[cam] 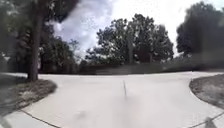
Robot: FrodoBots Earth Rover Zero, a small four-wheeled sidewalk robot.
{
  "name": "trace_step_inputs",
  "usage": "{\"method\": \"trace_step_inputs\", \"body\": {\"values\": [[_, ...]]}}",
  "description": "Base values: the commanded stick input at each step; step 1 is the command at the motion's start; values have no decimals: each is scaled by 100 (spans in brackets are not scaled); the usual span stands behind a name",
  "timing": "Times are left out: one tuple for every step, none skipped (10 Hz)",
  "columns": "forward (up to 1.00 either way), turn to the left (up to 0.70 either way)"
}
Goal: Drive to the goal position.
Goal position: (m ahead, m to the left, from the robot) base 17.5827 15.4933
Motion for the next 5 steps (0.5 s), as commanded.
{"method": "trace_step_inputs", "body": {"values": [[70,35],[70,35],[70,35],[70,35],[70,35]]}}
